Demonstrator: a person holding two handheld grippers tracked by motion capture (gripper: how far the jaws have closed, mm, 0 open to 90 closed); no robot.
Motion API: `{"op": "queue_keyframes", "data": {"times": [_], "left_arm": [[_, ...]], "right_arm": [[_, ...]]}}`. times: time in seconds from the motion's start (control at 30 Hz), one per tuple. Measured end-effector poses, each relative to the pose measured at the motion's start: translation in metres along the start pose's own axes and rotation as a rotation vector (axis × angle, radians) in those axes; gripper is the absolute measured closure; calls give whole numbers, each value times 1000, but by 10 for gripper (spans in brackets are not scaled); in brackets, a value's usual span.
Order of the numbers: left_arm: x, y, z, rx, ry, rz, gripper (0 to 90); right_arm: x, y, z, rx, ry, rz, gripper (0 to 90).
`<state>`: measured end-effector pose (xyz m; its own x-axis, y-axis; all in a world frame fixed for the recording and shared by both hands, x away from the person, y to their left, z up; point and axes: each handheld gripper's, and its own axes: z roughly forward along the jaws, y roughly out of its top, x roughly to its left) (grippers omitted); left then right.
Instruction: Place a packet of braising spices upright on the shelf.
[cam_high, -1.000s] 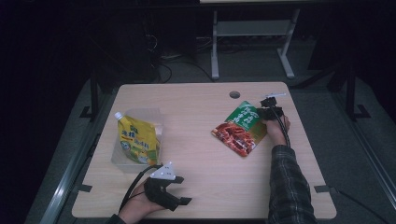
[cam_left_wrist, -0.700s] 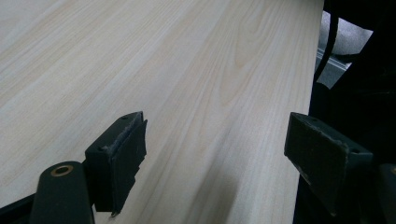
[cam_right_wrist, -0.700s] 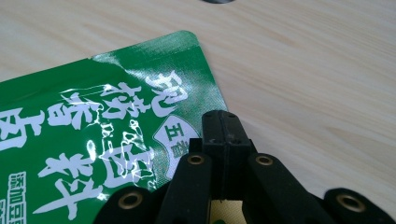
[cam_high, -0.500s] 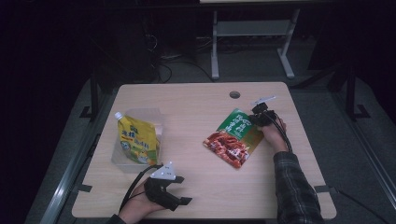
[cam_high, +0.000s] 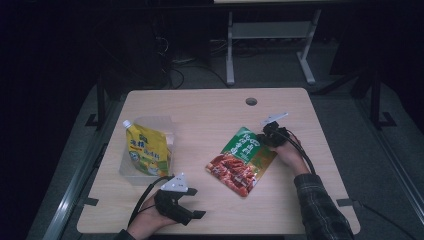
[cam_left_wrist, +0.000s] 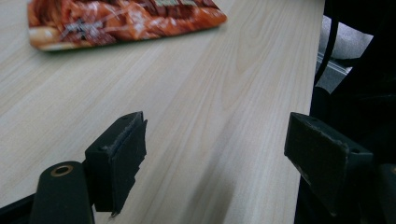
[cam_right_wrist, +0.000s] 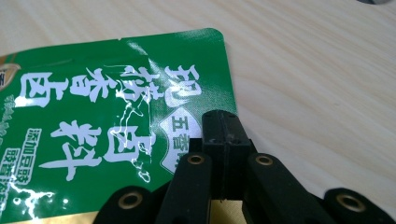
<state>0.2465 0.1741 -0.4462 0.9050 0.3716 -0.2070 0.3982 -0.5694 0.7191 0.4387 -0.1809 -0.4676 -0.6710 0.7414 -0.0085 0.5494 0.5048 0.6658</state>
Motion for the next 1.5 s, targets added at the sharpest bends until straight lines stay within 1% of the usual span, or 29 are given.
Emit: {"op": "queue_keyframes", "data": {"times": [0.03,0.13,0.23,0.27,0.3,0.33,0.37,0.4,0.5,0.57,0.63,0.73,0.77,0.8,0.83,0.87,0.9,0.97,1.0,1.03,1.07,1.1,1.13,1.17,1.23,1.27,1.33,1.4,1.5], "left_arm": [[0,0,0,-1,1,2,201],[1,0,-1,-4,-1,2,201],[1,0,-1,-2,0,1,201],[0,1,-1,-5,4,5,204],[0,1,-1,-5,4,5,207],[0,1,-1,-8,3,2,207],[0,1,-1,-11,3,4,207],[0,1,-1,-13,3,5,207],[-1,2,1,-11,8,7,207],[-1,3,1,-10,9,12,206],[-1,4,3,-12,10,13,206],[-1,8,5,-18,22,16,204],[-1,10,7,-20,34,22,199],[0,15,8,-22,51,30,197],[0,15,8,-22,51,30,195],[3,21,10,-31,76,22,191],[6,24,11,-30,81,28,189],[10,30,14,-30,90,13,177],[10,30,14,-30,90,13,177],[12,34,17,-30,96,6,176],[13,35,18,-27,98,5,176],[17,39,24,-23,113,-5,176],[17,39,24,-23,113,-5,176],[19,40,27,-17,123,-7,176],[22,42,33,-7,145,-19,175],[25,43,35,6,157,-17,167],[29,45,40,11,167,-32,167],[37,47,48,12,173,-55,156],[42,47,52,37,187,-51,147]], "right_arm": [[8,0,0,2,2,-28,899],[15,0,-1,6,8,-51,899],[26,-1,-3,16,14,-88,899],[33,-2,-6,21,23,-112,899],[33,-2,-6,21,23,-112,899],[37,-3,-7,22,28,-116,899],[43,-6,-9,19,49,-124,899],[43,-6,-9,19,49,-124,899],[59,-11,-16,29,71,-163,899],[63,-13,-17,29,74,-168,899],[73,-18,-23,33,101,-182,899],[77,-20,-25,31,107,-187,898],[80,-19,-26,41,92,-195,839],[80,-19,-28,34,102,-181,813],[79,-18,-32,22,111,-167,786],[79,-18,-35,16,114,-156,747],[79,-19,-38,13,109,-148,693],[80,-21,-44,9,115,-136,631],[80,-21,-44,9,115,-136,631],[82,-27,-53,-14,111,-122,504],[82,-27,-53,-14,111,-122,504],[83,-32,-60,-11,114,-105,425],[83,-32,-60,-11,114,-105,425],[84,-38,-66,-6,114,-95,371],[85,-41,-70,-7,113,-94,361],[85,-49,-76,-12,111,-85,338],[85,-53,-79,-12,112,-82,332],[84,-67,-89,-20,108,-62,320],[83,-81,-98,-32,112,-36,313]]}}
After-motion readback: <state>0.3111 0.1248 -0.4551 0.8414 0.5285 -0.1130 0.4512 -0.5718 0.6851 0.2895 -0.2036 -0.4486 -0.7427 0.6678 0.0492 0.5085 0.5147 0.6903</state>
